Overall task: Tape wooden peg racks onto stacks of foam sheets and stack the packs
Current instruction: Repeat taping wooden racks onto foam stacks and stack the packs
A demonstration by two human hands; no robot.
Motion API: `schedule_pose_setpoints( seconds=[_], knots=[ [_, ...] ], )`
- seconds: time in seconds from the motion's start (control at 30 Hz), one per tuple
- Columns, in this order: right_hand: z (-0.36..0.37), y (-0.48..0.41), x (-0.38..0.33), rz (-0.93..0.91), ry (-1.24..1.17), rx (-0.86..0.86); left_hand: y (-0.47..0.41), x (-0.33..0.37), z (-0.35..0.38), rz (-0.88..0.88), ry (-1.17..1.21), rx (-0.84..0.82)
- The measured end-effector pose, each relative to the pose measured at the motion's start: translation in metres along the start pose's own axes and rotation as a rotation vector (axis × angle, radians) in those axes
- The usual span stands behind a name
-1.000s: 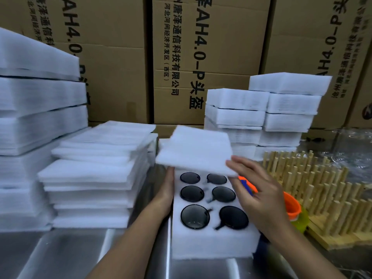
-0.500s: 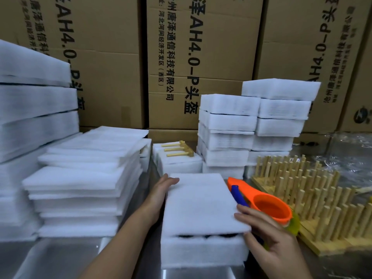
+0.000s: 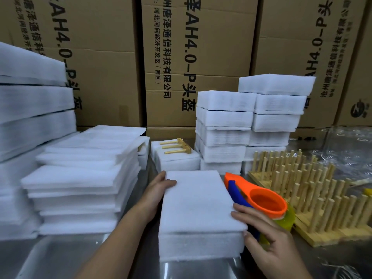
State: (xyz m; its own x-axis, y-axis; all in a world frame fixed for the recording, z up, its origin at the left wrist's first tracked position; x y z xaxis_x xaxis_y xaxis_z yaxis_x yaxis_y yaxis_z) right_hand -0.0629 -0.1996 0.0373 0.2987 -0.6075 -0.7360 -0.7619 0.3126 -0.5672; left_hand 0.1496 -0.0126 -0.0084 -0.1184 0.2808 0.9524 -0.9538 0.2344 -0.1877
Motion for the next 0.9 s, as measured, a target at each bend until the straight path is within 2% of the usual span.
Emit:
schedule_pose_setpoints(
  seconds=[0.37,0.43,0.5,0.63,0.73,0.8,0.9],
  knots=[
    [0.002,0.002,0.005,0.039,-0.018,-0.069,0.004,0.008,-0.001,-0.010,0.041,0.067],
    [0.001,0.002,0.005,0.042,-0.019,-0.071,0.004,0.014,0.001,0.004,-0.012,0.048],
    [0.002,0.001,0.005,0.043,-0.012,-0.068,0.003,0.031,0.004,0.070,-0.240,-0.004],
    [0.003,0.000,0.007,0.042,-0.034,-0.071,-0.001,0.085,0.037,0.372,-1.061,-0.161],
    [0.003,0.001,0.006,0.044,-0.044,-0.066,0.005,0.103,0.101,0.566,-1.203,-0.408],
    [0.004,0.001,0.006,0.048,-0.039,-0.061,0.009,0.083,0.133,0.546,-1.327,-0.565],
    [0.004,0.003,0.006,0.033,-0.021,-0.051,0.005,0.030,0.133,0.289,-1.507,-0.653]
  ],
)
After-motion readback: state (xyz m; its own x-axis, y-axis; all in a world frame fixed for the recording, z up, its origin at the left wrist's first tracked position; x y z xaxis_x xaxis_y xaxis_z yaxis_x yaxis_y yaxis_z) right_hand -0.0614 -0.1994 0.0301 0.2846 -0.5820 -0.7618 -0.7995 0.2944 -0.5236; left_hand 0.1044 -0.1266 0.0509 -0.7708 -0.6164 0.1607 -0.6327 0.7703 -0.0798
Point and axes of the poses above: each hand's wrist, its own y-axis away from the middle knuckle, its own z-axis out of the palm, x = y × z, the point moved 8 cm from there along -y, towards the middle knuckle, and after that the axes turned 13 degrees about z, right-handed, at the moved point
